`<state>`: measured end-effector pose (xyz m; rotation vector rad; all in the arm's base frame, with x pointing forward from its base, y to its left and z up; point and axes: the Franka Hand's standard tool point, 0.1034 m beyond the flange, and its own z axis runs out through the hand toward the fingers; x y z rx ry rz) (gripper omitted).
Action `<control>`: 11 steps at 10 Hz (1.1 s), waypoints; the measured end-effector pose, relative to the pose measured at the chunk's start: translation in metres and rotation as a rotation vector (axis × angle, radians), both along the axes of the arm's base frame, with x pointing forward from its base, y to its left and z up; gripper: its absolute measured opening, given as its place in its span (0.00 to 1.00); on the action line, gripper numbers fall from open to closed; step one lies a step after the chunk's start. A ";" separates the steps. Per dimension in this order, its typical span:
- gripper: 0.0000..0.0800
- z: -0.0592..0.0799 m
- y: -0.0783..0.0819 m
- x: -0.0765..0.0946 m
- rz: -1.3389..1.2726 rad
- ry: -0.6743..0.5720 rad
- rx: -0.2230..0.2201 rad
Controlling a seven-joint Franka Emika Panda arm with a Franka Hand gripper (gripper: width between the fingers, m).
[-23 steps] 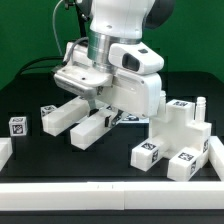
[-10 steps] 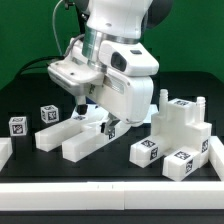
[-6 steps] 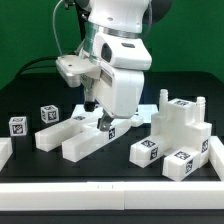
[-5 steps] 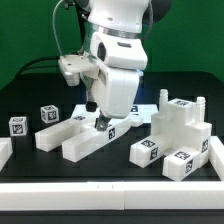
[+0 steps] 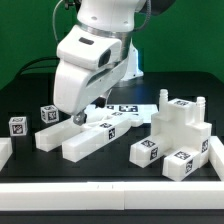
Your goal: Assemble chair
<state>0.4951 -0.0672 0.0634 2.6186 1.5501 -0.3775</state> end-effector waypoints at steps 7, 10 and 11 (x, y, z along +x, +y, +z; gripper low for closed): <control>0.81 -0.001 -0.019 -0.002 -0.969 -0.090 -0.042; 0.81 0.000 -0.016 0.002 -1.092 -0.114 -0.053; 0.81 0.000 -0.016 0.002 -1.195 -0.122 -0.066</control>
Offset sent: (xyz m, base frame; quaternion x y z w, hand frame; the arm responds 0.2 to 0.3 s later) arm 0.0049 -0.0512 0.0029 -0.0430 -0.0028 0.3300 0.9430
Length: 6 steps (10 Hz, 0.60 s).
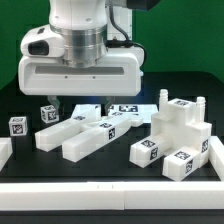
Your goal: Assemble chair
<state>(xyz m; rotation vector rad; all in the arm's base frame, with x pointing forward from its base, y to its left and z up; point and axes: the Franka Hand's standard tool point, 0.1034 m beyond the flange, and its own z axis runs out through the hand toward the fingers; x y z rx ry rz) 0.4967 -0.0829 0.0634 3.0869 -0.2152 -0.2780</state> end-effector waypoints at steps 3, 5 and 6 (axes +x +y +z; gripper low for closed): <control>0.81 -0.017 -0.016 -0.025 -0.361 -0.091 -0.037; 0.81 -0.017 -0.019 -0.022 -0.471 -0.099 -0.032; 0.81 -0.017 -0.016 -0.022 -0.539 -0.099 -0.033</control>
Offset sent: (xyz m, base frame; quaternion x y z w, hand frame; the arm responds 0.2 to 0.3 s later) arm -0.0009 -0.0247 -0.0053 0.0360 0.0401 0.1890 0.9805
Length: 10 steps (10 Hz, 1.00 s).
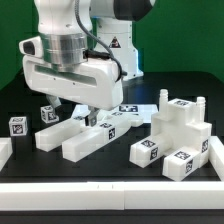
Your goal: Assemble chair
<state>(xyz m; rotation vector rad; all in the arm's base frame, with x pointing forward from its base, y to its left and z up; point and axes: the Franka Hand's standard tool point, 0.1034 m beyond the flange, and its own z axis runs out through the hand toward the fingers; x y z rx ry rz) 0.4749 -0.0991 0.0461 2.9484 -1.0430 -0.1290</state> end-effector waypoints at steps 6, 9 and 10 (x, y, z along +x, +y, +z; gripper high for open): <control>0.81 -0.023 -0.020 -0.049 -0.029 -0.045 -0.038; 0.81 -0.032 -0.020 -0.039 -0.014 -0.045 -0.048; 0.81 -0.036 -0.022 -0.041 -0.012 -0.040 -0.051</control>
Offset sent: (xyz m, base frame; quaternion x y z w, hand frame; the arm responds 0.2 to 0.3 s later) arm -0.0428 -0.0212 -0.0026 -0.0074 0.0406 -0.0345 0.9986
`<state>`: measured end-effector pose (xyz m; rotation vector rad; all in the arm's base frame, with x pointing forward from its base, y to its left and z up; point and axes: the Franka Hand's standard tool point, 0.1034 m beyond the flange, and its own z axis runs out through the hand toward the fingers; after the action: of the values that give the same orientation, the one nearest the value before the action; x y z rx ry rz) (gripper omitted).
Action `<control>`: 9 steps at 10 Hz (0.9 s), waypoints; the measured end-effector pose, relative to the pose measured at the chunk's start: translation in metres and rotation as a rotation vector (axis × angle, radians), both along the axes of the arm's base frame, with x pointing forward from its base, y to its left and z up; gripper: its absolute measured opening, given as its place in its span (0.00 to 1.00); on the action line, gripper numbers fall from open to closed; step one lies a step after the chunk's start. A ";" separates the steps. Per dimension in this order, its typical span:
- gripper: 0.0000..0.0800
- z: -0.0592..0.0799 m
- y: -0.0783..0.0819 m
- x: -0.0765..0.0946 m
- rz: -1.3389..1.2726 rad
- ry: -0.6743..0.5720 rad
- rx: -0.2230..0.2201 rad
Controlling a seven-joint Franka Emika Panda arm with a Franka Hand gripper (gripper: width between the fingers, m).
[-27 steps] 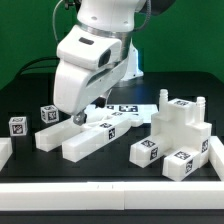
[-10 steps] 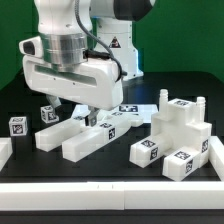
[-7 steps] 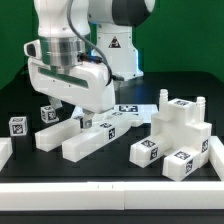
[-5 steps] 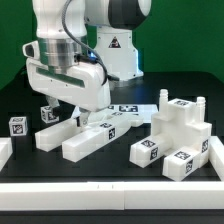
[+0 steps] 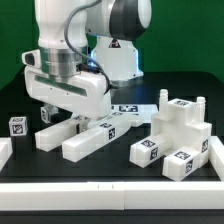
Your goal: Assemble chair
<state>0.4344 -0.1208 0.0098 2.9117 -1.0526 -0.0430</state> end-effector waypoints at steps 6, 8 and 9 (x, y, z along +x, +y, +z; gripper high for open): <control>0.48 -0.004 0.004 -0.002 0.009 -0.004 -0.007; 0.36 0.000 0.005 0.001 0.010 -0.007 -0.004; 0.36 0.009 0.011 0.007 0.011 0.007 0.018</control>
Offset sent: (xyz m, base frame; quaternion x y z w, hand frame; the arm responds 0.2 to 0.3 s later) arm 0.0000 0.0000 0.0000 0.0000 0.0000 0.0000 1.0000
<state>0.4414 -0.1101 0.0186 2.9314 -1.0403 -0.0627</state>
